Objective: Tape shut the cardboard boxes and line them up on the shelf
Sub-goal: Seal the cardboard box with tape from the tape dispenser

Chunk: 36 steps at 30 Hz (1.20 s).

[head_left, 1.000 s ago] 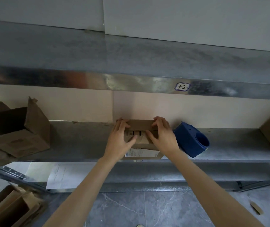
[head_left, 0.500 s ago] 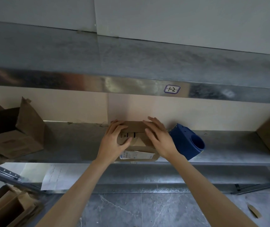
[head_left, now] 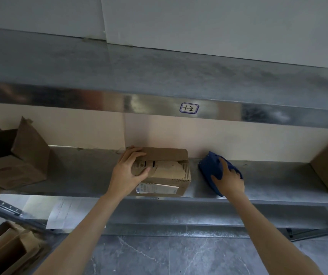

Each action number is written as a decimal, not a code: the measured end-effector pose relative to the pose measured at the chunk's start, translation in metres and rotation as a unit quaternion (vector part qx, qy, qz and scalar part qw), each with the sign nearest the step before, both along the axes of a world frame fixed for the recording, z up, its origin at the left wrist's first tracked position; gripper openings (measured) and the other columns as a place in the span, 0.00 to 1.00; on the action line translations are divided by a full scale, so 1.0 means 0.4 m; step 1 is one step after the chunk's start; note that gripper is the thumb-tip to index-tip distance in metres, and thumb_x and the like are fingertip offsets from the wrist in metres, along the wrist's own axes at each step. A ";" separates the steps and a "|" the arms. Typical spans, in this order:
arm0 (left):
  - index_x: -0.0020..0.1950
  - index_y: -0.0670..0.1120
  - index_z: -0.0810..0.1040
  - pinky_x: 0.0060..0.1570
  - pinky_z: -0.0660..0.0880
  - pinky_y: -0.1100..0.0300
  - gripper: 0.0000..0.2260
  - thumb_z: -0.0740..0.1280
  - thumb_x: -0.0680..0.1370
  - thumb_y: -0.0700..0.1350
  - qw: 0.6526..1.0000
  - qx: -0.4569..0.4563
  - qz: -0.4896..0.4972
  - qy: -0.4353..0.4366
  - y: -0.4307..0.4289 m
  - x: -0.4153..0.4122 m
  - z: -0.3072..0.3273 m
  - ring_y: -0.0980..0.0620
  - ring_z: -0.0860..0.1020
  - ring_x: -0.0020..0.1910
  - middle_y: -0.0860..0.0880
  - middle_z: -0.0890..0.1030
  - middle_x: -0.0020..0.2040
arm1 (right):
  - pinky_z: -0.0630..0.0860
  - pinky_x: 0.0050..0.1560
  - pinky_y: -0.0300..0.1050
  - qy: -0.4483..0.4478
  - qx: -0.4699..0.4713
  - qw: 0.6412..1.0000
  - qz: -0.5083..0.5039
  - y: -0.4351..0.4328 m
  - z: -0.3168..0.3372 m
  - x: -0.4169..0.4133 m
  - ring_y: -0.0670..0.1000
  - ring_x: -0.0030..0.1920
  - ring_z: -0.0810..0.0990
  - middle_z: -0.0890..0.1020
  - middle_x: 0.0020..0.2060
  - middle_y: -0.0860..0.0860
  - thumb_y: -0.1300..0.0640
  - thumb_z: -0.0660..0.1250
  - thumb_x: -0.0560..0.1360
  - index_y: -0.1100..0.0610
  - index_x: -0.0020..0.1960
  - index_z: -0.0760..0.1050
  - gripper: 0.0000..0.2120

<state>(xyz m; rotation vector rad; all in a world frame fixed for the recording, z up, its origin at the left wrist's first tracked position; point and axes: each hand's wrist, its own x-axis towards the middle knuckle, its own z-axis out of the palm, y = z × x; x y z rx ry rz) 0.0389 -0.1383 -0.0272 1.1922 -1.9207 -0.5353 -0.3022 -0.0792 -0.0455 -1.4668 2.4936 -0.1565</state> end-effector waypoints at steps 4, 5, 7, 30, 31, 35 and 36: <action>0.60 0.50 0.79 0.67 0.67 0.61 0.18 0.74 0.72 0.54 1.000 0.001 -0.001 0.000 0.002 0.001 0.002 0.59 0.67 0.71 0.58 0.75 0.64 | 0.75 0.30 0.45 -0.104 0.015 0.994 0.032 -0.008 -0.003 -0.041 0.54 0.35 0.78 0.80 0.49 0.57 0.47 0.66 0.78 0.41 0.78 0.44 0.39; 0.60 0.51 0.78 0.67 0.66 0.62 0.19 0.72 0.72 0.57 1.000 0.004 -0.001 -0.001 0.002 0.001 0.003 0.59 0.67 0.71 0.59 0.75 0.64 | 0.75 0.32 0.45 -0.124 0.015 0.991 0.040 -0.010 0.000 -0.053 0.56 0.39 0.79 0.80 0.54 0.58 0.46 0.67 0.77 0.39 0.78 0.44 0.40; 0.60 0.51 0.78 0.66 0.65 0.64 0.20 0.69 0.72 0.59 1.000 0.007 -0.002 -0.002 0.003 0.001 0.004 0.60 0.67 0.71 0.59 0.75 0.64 | 0.74 0.39 0.47 -0.147 0.022 0.987 0.054 -0.013 0.009 -0.072 0.60 0.50 0.80 0.77 0.63 0.57 0.46 0.69 0.76 0.38 0.78 0.44 0.42; 0.58 0.47 0.80 0.67 0.70 0.55 0.17 0.77 0.71 0.47 1.000 0.009 -0.016 0.020 -0.003 0.003 0.003 0.53 0.71 0.68 0.52 0.76 0.63 | 0.69 0.25 0.43 -0.051 -0.168 0.974 0.143 0.019 0.235 0.086 0.51 0.31 0.75 0.82 0.43 0.54 0.52 0.65 0.76 0.38 0.77 0.49 0.36; 0.58 0.48 0.80 0.67 0.70 0.56 0.17 0.77 0.71 0.47 1.000 0.009 -0.018 0.020 -0.003 0.003 0.003 0.53 0.70 0.69 0.53 0.76 0.63 | 0.66 0.25 0.40 -0.042 -0.181 0.970 0.158 0.017 0.257 0.105 0.46 0.30 0.73 0.81 0.43 0.52 0.51 0.65 0.76 0.38 0.76 0.51 0.35; 0.60 0.48 0.78 0.66 0.71 0.55 0.20 0.77 0.71 0.48 0.999 0.012 -0.023 0.028 0.000 0.001 0.006 0.53 0.71 0.68 0.53 0.75 0.63 | 0.66 0.30 0.39 -0.075 -0.218 0.942 0.244 0.003 0.327 0.193 0.45 0.32 0.73 0.81 0.47 0.49 0.50 0.67 0.77 0.39 0.74 0.55 0.31; 0.60 0.48 0.77 0.64 0.72 0.55 0.20 0.78 0.71 0.49 0.999 0.018 -0.020 0.033 0.000 0.000 0.007 0.53 0.71 0.67 0.53 0.75 0.63 | 0.68 0.31 0.40 -0.074 -0.222 0.934 0.269 0.000 0.337 0.218 0.49 0.34 0.76 0.82 0.49 0.50 0.50 0.67 0.77 0.39 0.74 0.56 0.30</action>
